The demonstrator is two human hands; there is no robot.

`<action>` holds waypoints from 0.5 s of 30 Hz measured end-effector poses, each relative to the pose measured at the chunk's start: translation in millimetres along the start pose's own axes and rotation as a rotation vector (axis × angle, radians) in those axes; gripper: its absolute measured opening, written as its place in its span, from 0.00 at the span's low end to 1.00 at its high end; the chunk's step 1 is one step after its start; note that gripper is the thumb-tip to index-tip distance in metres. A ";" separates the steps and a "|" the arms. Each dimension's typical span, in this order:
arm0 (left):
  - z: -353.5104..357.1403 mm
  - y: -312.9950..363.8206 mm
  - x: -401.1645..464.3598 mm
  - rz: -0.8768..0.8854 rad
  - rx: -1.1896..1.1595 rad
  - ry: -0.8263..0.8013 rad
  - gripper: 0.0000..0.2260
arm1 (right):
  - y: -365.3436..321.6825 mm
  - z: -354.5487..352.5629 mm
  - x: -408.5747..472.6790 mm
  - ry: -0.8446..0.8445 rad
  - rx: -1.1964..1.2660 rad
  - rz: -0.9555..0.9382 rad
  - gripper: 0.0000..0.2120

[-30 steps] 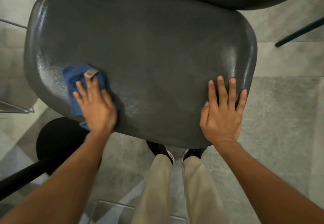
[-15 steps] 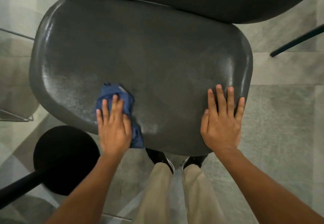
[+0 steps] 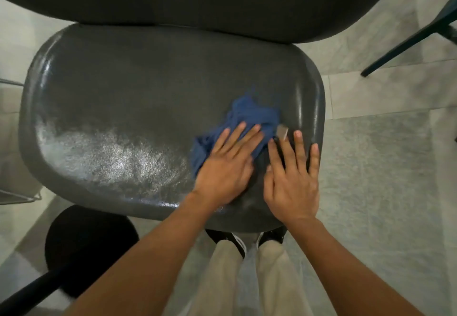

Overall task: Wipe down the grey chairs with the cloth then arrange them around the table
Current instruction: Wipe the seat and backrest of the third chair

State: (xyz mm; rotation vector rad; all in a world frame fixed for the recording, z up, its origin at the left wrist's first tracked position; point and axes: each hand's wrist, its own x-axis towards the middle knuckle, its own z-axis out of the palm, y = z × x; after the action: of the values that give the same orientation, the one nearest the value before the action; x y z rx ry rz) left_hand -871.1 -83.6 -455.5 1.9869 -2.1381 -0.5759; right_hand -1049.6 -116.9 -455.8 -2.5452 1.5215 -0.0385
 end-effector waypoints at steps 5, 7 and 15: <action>-22.8 -79.7 -70.5 -0.444 0.051 0.048 0.26 | 0.5 1.2 -0.1 -0.005 0.010 0.018 0.31; -27.9 -81.9 -37.9 -0.671 0.002 0.152 0.27 | 1.2 2.3 -0.2 -0.006 0.016 0.007 0.31; 3.4 32.2 38.3 -0.227 -0.124 0.145 0.25 | 1.6 -2.1 2.5 0.068 0.166 0.054 0.29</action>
State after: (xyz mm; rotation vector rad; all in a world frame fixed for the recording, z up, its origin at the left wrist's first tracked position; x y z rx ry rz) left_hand -905.8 -119.5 -451.4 2.1449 -1.7649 -0.5631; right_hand -1050.1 -120.2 -454.2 -2.3945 1.5412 -0.2363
